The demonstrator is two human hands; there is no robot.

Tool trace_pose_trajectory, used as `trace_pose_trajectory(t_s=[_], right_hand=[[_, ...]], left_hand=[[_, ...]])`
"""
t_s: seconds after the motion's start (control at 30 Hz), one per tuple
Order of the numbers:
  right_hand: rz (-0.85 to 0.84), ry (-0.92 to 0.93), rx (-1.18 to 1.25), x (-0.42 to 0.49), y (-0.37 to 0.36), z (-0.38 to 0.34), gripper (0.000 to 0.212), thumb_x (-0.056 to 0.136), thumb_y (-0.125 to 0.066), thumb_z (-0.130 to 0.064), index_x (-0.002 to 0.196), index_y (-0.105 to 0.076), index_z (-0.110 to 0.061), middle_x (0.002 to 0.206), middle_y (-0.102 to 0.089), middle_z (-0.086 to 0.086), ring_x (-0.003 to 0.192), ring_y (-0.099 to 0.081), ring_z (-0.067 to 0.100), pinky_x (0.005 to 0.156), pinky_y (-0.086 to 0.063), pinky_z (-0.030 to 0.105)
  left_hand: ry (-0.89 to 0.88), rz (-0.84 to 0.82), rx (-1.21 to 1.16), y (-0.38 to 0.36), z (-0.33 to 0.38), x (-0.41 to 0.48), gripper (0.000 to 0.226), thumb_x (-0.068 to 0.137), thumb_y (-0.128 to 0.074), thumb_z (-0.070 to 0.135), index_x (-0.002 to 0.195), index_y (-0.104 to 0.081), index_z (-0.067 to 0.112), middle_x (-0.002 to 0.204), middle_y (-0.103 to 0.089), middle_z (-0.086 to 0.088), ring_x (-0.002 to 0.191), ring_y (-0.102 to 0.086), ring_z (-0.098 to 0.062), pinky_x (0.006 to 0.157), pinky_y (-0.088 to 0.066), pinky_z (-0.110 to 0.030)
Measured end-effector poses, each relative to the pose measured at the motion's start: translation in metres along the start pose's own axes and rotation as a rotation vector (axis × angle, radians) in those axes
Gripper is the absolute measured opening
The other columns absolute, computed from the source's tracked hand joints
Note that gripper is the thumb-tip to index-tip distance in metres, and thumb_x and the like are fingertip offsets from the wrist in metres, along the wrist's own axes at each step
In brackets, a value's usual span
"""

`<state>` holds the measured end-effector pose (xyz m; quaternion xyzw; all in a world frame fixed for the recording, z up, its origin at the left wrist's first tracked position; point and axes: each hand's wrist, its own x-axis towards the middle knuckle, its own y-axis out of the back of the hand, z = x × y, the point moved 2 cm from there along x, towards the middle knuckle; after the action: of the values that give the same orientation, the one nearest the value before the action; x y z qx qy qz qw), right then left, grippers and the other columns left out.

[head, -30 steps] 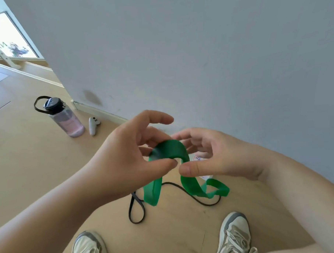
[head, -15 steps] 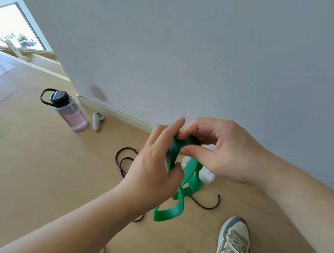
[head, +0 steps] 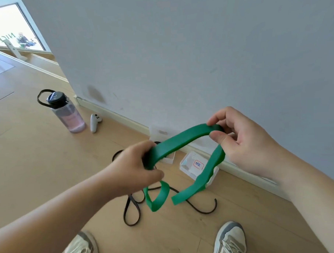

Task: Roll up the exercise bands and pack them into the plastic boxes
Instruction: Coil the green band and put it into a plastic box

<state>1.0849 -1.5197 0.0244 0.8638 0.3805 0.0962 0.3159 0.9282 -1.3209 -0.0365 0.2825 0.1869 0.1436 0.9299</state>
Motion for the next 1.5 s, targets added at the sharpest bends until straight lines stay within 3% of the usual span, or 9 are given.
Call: trace_pose_trajectory(t_s=[0.1, 0.23, 0.47, 0.63, 0.8, 0.97, 1.17, 1.3, 1.5], right_hand=[[0.028, -0.064, 0.072, 0.002, 0.008, 0.011, 0.021, 0.098, -0.068, -0.022, 0.089, -0.054, -0.035, 0.087, -0.061, 0.005, 0.083, -0.064, 0.034, 0.073, -0.055, 0.035], [-0.082, -0.13, 0.292, 0.0, 0.005, 0.009, 0.03, 0.071, -0.078, -0.027, 0.089, -0.053, -0.023, 0.108, -0.06, 0.033, 0.099, -0.064, 0.045, 0.097, -0.049, 0.067], [-0.242, 0.057, 0.577, 0.002, -0.037, -0.023, 0.036, 0.079, -0.082, -0.006, 0.09, -0.048, -0.007, 0.117, -0.073, 0.015, 0.116, -0.071, 0.031, 0.101, -0.055, 0.05], [-0.275, 0.012, 0.333, 0.004, -0.04, -0.03, 0.043, 0.071, -0.091, -0.007, 0.099, -0.06, -0.014, 0.087, -0.074, 0.01, 0.077, -0.072, 0.023, 0.082, -0.062, 0.041], [-0.297, 0.078, 0.072, -0.002, -0.044, -0.03, 0.031, 0.073, -0.091, -0.021, 0.095, -0.073, -0.033, 0.093, -0.077, -0.005, 0.091, -0.074, 0.017, 0.09, -0.059, 0.044], [-0.082, 0.134, 0.159, -0.003, -0.02, -0.035, 0.018, 0.084, -0.083, -0.014, 0.091, -0.081, -0.03, 0.09, -0.079, -0.007, 0.086, -0.076, 0.014, 0.087, -0.062, 0.033], [-0.009, -0.059, -0.022, 0.0, 0.004, -0.001, 0.017, 0.093, -0.074, -0.019, 0.093, -0.067, -0.035, 0.084, -0.069, -0.004, 0.062, -0.059, 0.0, 0.064, -0.051, 0.013], [-0.168, -0.231, -0.145, -0.001, 0.002, 0.026, 0.024, 0.088, -0.075, -0.019, 0.088, -0.058, -0.034, 0.097, -0.07, -0.003, 0.087, -0.068, 0.022, 0.082, -0.057, 0.039], [-0.382, -0.126, 0.157, -0.007, -0.033, 0.009, 0.04, 0.066, -0.089, -0.027, 0.083, -0.054, -0.029, 0.087, -0.059, -0.02, 0.092, -0.061, 0.003, 0.107, -0.048, 0.034]], left_hand=[[-0.079, 0.092, -0.125, 0.029, 0.009, -0.002, 0.055, 0.071, -0.089, 0.016, 0.112, -0.067, 0.045, 0.093, -0.067, 0.013, 0.088, -0.069, -0.008, 0.084, -0.062, -0.034], [-0.192, 0.168, -0.265, 0.045, 0.03, -0.012, 0.059, 0.06, -0.099, 0.017, 0.106, -0.07, 0.04, 0.1, -0.072, 0.008, 0.091, -0.073, -0.022, 0.083, -0.064, -0.047], [-0.314, 0.193, -0.269, 0.025, 0.053, -0.015, 0.046, 0.067, -0.093, 0.013, 0.098, -0.067, 0.033, 0.094, -0.076, 0.007, 0.09, -0.074, -0.013, 0.074, -0.064, -0.044], [-0.375, 0.111, -0.15, 0.022, 0.046, -0.016, 0.053, 0.071, -0.091, 0.017, 0.113, -0.063, 0.034, 0.109, -0.068, 0.015, 0.098, -0.071, -0.01, 0.075, -0.063, -0.034], [-0.353, -0.044, 0.155, 0.003, 0.029, -0.013, 0.075, 0.071, -0.072, 0.016, 0.137, -0.046, 0.042, 0.116, -0.05, 0.022, 0.107, -0.057, 0.001, 0.083, -0.053, -0.019], [-0.173, -0.125, 0.231, -0.01, 0.002, -0.007, 0.067, 0.073, -0.064, 0.013, 0.127, -0.042, 0.046, 0.087, -0.061, 0.016, 0.081, -0.061, -0.007, 0.075, -0.057, -0.038], [-0.131, -0.013, 0.102, 0.013, -0.007, 0.004, 0.062, 0.075, -0.074, 0.016, 0.126, -0.058, 0.049, 0.1, -0.068, 0.025, 0.102, -0.064, 0.003, 0.096, -0.052, -0.025], [-0.174, 0.108, -0.035, 0.032, 0.011, -0.001, 0.057, 0.07, -0.091, 0.017, 0.113, -0.064, 0.044, 0.104, -0.073, 0.019, 0.091, -0.07, -0.012, 0.084, -0.06, -0.039], [-0.29, 0.12, -0.211, 0.023, 0.051, -0.026, 0.035, 0.071, -0.09, 0.009, 0.088, -0.07, 0.033, 0.096, -0.079, 0.012, 0.089, -0.077, -0.01, 0.084, -0.063, -0.038]])
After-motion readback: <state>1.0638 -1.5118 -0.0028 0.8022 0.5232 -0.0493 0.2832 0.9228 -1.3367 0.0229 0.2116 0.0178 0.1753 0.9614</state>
